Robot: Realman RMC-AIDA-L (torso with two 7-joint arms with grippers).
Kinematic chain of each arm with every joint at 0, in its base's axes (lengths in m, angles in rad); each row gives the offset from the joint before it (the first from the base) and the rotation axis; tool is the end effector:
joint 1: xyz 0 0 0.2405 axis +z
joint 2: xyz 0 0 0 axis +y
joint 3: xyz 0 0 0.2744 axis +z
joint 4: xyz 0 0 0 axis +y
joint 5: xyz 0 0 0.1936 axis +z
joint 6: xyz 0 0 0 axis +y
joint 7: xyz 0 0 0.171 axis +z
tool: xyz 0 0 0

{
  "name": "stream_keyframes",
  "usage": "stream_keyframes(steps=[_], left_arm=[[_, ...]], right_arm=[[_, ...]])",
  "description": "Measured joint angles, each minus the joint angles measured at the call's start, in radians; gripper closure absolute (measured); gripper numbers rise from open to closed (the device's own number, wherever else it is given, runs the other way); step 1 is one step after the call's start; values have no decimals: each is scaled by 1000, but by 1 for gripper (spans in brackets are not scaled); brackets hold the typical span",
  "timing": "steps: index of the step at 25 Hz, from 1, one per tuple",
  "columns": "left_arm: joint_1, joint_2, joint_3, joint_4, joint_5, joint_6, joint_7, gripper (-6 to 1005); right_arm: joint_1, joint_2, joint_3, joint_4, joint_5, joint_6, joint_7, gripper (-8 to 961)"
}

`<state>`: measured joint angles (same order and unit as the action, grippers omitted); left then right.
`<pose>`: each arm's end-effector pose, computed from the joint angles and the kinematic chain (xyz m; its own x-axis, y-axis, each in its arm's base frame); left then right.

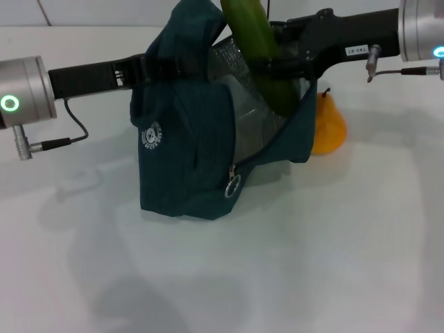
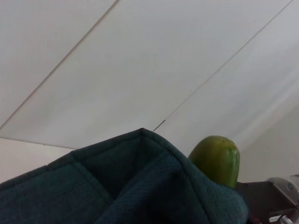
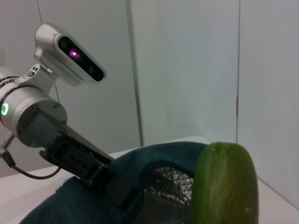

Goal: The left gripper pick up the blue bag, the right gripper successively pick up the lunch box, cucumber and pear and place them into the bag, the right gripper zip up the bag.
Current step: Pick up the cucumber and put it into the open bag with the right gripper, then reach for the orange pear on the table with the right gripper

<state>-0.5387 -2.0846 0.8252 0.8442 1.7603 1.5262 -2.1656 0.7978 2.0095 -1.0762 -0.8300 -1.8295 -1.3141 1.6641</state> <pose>-0.2009 0.3631 -0.0030 0.3529 0.7163 0.6020 0.7845 -0.5772 0.2269 0.1267 0.4230 -0.0218 0.9050 -0.1376 -0.4025 -0.2446 -0.9425 -0.2277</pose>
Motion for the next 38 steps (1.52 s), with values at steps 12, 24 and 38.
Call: stream_keyframes(steps=[12,24,38], left_arm=[[20,1,-9,-10,-9,-12,20,946],[54,3,-9,-10,-33,-12,44,946],[77,3,-11,-47,-55,-15,127,946]], right_arm=[[-71,0,5,-120,-13,-43,48,145],[-201,-40,190,-163,-6,8,101,82],[-305,9,142,170,223,-1,-477,83]])
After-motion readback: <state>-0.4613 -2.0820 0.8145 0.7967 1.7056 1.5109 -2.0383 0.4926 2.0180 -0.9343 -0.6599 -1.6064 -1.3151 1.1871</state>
